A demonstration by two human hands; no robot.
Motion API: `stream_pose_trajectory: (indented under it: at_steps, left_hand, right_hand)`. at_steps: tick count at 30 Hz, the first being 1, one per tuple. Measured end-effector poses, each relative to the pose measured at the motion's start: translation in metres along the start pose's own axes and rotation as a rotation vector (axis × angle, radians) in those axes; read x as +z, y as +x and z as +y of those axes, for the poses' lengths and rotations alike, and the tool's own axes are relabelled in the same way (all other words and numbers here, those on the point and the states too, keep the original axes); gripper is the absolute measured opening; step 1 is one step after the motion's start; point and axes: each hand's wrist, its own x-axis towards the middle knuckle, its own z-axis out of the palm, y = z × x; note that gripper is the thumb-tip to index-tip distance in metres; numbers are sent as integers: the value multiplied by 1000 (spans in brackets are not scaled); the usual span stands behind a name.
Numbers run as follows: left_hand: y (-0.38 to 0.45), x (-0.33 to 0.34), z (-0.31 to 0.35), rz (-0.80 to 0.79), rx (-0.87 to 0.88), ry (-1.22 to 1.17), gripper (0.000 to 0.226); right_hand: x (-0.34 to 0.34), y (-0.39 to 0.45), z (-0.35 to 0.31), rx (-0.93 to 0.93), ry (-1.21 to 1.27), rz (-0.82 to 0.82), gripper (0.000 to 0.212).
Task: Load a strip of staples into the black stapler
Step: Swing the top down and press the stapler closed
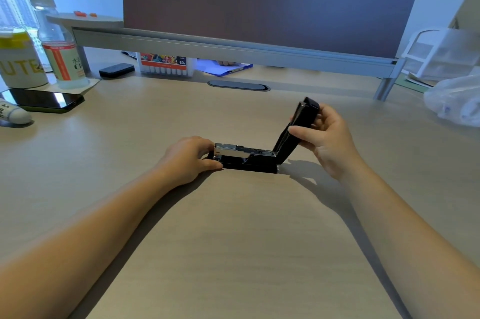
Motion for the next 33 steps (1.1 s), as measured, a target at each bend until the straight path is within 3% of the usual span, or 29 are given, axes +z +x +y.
stream_pose_trajectory:
  at_steps: [4, 15, 20, 24, 26, 33]
  left_hand:
    - [1, 3, 1, -4, 4, -8, 36]
    - [9, 6, -9, 41, 21, -13, 34]
    - [7, 8, -9, 48, 42, -34, 37]
    - [-1, 5, -9, 63, 71, -294, 69]
    - [-5, 3, -9, 60, 113, -311, 78]
    - [-10, 3, -8, 65, 186, -182, 66]
  right_hand:
    - [24, 4, 3, -73, -148, -104, 28]
    - [61, 8, 9, -176, -716, -385, 42]
    - [58, 7, 11, -121, -750, -365, 47]
    - [39, -1, 19, -31, -725, -315, 51]
    - [27, -7, 25, 21, -716, -293, 52]
    - [20, -17, 34, 7, -674, -263, 45]
